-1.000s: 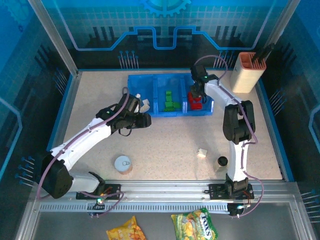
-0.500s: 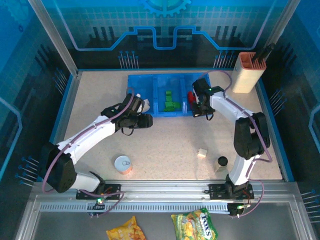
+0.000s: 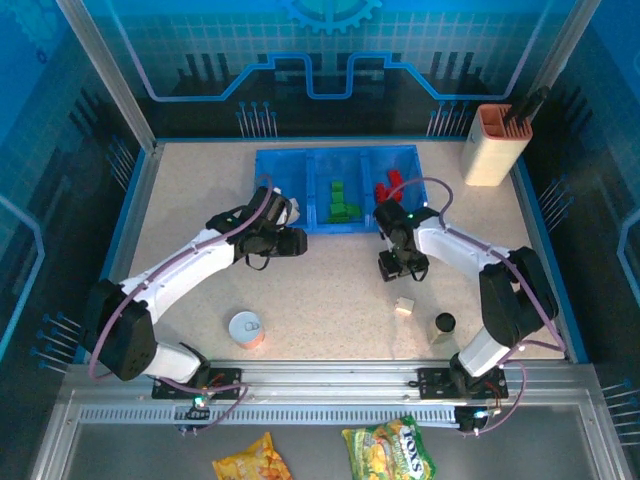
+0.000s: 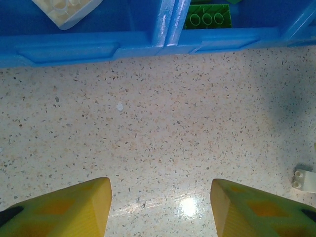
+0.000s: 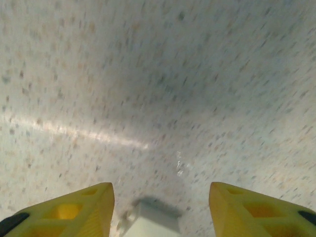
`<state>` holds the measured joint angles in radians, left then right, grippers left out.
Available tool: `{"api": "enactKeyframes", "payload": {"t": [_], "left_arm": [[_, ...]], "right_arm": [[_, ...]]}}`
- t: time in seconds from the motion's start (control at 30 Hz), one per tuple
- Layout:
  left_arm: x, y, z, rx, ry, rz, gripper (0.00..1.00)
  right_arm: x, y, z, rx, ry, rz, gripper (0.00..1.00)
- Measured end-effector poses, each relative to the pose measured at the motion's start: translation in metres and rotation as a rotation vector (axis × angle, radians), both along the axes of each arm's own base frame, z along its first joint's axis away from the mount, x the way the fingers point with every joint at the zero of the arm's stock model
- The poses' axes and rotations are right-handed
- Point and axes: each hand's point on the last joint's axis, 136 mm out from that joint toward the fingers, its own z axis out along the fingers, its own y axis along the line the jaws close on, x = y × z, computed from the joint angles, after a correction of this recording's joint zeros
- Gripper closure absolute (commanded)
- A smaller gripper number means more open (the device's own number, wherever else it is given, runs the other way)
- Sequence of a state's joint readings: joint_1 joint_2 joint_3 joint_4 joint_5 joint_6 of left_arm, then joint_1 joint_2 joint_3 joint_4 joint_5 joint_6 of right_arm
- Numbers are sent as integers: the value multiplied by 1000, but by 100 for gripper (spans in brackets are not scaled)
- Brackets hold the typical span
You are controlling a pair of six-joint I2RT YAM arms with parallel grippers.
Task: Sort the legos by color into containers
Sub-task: Pick up the lego from the bottom-center of the table.
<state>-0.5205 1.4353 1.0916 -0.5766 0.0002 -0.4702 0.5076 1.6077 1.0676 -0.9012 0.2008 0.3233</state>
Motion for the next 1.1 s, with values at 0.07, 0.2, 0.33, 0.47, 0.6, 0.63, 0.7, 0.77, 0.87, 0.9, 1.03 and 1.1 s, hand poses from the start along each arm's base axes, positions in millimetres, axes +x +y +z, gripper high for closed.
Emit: {"api": "enactKeyframes", "payload": {"t": [0.07,0.2,0.33,0.47,0.6,0.63,0.7,0.77,0.87,0.9,1.03,1.1], "left_arm": [[0,-1,-4,4,10,-4,44],[0,-3,-9,0,24,-10,44],[0,-4,-8,-4,26,-13,44],[1,-5,-8,-6,25,-14,44],[3,-6,-6,-9,21,-14,44],[3,-6,-6,-9,21,-14,44],[3,-6,-6,-9,22,-14,44],[4,-7,-5,-10,19,-14,44],[5,-8,-2,-13,13,-15,44],[6,-8,-1,-14,10,-15,44],[9,-10,3,-18,0,-18,44],[9,-10,3,-18,1,-18,44]], "right_arm": [[-12,1,-5,-6,29,9,38],[-31,1,-18,-4,87,7,34],[-39,7,-26,13,128,3,31],[-43,11,-37,25,164,-15,31],[-53,9,-44,14,196,-38,31],[-54,9,-44,12,199,-40,31],[-56,11,-44,9,200,-47,32],[-59,11,-44,7,202,-55,33],[-63,11,-44,3,203,-70,36],[-66,11,-44,0,207,-74,38],[-75,10,-43,-16,220,-84,45],[-78,11,-42,-23,225,-83,48]]}}
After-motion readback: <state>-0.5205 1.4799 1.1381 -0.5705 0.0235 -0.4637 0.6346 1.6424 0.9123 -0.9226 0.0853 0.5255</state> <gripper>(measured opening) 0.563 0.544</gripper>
